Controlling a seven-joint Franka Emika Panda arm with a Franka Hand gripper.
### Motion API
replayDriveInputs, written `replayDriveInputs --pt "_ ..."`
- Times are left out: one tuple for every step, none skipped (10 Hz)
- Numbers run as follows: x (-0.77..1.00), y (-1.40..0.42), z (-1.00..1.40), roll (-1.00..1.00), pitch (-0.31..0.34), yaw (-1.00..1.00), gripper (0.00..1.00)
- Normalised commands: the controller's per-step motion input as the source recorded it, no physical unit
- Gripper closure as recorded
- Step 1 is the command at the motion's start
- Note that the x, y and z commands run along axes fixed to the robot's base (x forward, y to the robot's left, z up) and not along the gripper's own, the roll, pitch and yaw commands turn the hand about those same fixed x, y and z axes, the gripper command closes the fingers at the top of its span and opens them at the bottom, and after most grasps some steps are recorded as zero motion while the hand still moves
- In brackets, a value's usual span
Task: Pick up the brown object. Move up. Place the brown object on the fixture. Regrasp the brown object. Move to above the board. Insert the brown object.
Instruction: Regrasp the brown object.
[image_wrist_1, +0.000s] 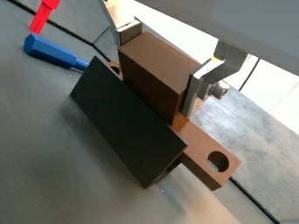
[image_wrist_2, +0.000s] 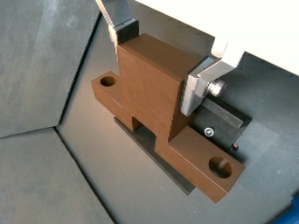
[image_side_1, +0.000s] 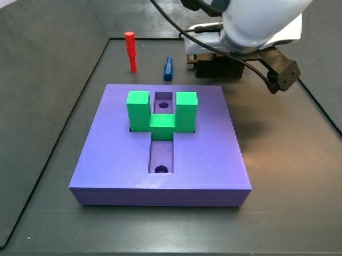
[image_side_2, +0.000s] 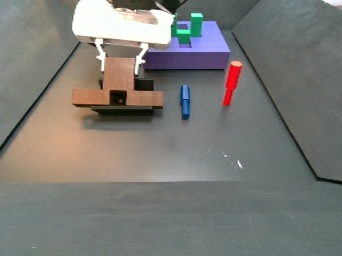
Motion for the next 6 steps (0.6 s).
replayDriveInputs --pt "0.00 0.00 0.00 0.00 0.000 0.00 1.00" --pt "0.00 0.00 0.00 0.00 0.000 0.00 1.00" --pt "0.00 0.00 0.00 0.00 0.000 0.00 1.00" --pt "0.00 0.00 0.00 0.00 0.000 0.00 1.00" --pt "0.00 0.00 0.00 0.00 0.000 0.00 1.00" --pt "0.00 0.00 0.00 0.00 0.000 0.00 1.00"
